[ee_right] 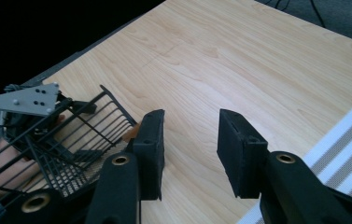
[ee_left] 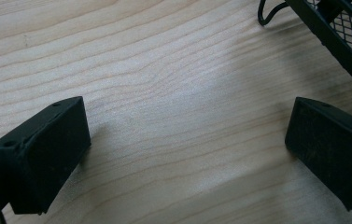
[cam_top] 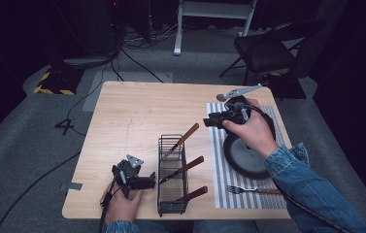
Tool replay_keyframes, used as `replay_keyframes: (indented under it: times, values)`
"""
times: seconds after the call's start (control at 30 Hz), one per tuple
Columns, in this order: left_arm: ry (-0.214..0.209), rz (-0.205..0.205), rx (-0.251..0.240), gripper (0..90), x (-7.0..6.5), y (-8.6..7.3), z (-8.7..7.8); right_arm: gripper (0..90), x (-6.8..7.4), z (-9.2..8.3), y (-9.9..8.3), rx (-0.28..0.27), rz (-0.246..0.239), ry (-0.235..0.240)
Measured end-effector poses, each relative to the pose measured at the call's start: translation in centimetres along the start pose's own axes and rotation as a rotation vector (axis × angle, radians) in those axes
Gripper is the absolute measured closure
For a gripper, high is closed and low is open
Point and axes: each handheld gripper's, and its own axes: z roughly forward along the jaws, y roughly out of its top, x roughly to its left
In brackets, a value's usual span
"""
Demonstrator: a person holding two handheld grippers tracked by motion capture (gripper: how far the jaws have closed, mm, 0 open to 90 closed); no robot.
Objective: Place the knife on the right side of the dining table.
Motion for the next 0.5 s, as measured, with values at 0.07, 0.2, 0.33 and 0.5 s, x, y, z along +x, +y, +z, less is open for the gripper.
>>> replay_keyframes:
  times: [0.07,0.2,0.33,0.5]
  values:
    - [0.0,0.0,0.0,0.1,0.0,0.0,0.0,62.2,0.3,0.3,0.2,-0.004,0.003,0.012]
    - [0.0,0.0,0.0,0.1,0.0,0.0,0.0,61.3,0.7,0.9,0.3,-0.001,0.019,0.032]
    - [0.0,0.0,0.0,0.1,0.0,0.0,0.0,61.1,1.2,2.0,0.4,0.02,0.02,0.038]
    - [0.0,0.001,0.0,0.1,0.0,0.0,0.0,61.9,1.4,3.1,0.5,0.04,0.042,0.065]
